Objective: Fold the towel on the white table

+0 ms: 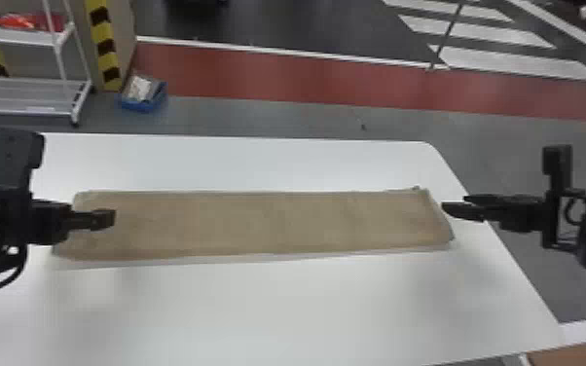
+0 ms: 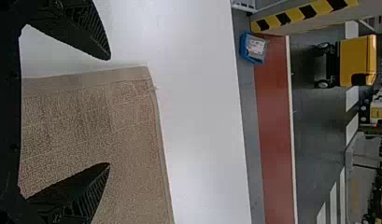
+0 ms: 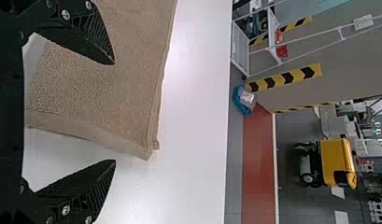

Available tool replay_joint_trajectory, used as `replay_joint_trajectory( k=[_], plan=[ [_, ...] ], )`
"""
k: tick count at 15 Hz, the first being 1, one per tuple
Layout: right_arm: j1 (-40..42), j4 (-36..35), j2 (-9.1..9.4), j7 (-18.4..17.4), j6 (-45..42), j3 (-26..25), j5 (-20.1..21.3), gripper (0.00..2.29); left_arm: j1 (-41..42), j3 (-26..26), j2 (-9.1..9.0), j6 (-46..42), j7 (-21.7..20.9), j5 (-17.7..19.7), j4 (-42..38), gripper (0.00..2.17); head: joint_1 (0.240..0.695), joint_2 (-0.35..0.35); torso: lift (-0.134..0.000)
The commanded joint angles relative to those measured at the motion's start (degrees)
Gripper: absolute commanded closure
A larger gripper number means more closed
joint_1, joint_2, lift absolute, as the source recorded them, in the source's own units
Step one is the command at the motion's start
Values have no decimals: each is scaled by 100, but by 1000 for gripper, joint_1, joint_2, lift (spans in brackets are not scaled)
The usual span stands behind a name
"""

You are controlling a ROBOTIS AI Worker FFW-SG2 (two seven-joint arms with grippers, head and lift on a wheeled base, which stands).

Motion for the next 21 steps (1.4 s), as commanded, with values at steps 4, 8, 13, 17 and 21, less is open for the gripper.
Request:
replay_joint_trajectory(
  k=[4, 8, 13, 17, 21],
  plan=[
    [0, 62, 54, -89, -37, 222, 340, 171, -117, -42, 5, 173, -11, -91, 138, 83, 695, -236, -120],
    [-193, 308, 177, -124, -177, 275, 481, 174, -153, -6, 32, 226, -161, -74, 358, 87, 695, -218, -120],
    [-413, 554, 186, -177, -265, 380, 542, 188, -249, 2, 23, 208, -275, -65, 551, 83, 695, -209, -120],
    [-492, 686, 186, -177, -441, 380, 569, 191, -328, -50, 5, 208, -293, -91, 657, 83, 695, -209, -120],
    [-615, 774, 186, -177, -511, 398, 630, 198, -363, -50, 5, 103, -310, -83, 692, 83, 695, -210, -120]
  ],
)
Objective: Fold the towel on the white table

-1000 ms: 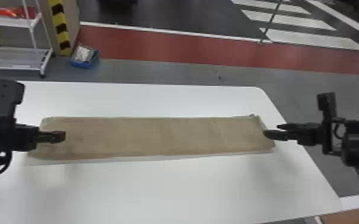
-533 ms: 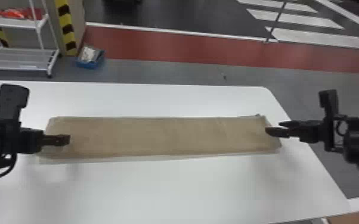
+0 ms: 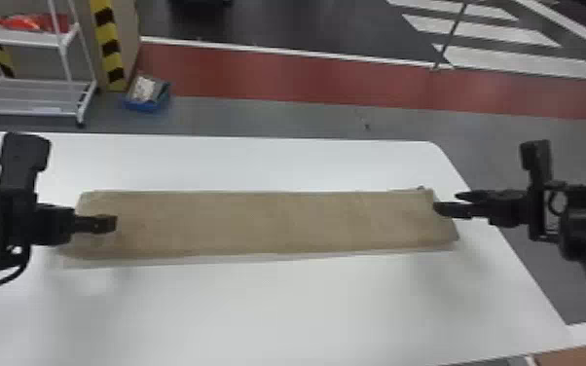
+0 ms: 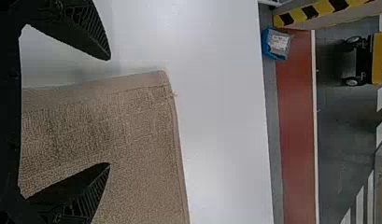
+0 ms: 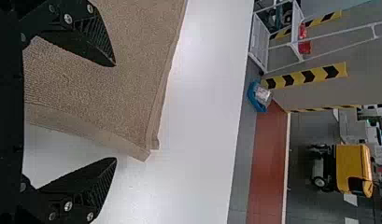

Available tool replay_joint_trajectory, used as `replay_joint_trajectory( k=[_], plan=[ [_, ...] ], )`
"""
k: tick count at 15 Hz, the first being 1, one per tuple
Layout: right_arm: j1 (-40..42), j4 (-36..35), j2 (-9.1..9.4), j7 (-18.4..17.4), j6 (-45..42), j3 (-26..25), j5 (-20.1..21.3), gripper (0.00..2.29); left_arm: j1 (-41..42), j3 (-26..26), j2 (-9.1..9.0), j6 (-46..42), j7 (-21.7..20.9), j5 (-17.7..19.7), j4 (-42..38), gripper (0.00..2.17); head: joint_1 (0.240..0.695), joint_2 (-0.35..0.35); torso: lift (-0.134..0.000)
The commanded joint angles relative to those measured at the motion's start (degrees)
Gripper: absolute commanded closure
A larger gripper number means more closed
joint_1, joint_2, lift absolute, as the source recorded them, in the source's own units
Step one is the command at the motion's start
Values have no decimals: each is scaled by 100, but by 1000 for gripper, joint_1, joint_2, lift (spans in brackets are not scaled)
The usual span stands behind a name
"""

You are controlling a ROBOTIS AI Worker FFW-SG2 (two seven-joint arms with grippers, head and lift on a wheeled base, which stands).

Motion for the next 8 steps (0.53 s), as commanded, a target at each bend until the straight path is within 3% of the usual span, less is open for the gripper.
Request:
replay_joint_trajectory(
  k=[1, 8],
  plan=[
    [-33, 11, 0, 0, -5, 35, 6, 208, -18, -3, -8, -14, 0, 10, 11, 83, 695, -210, -120],
    [-103, 81, -18, 9, -57, 70, 6, 218, -62, -12, -8, -31, 0, 10, 20, 87, 695, -207, -120]
  ],
)
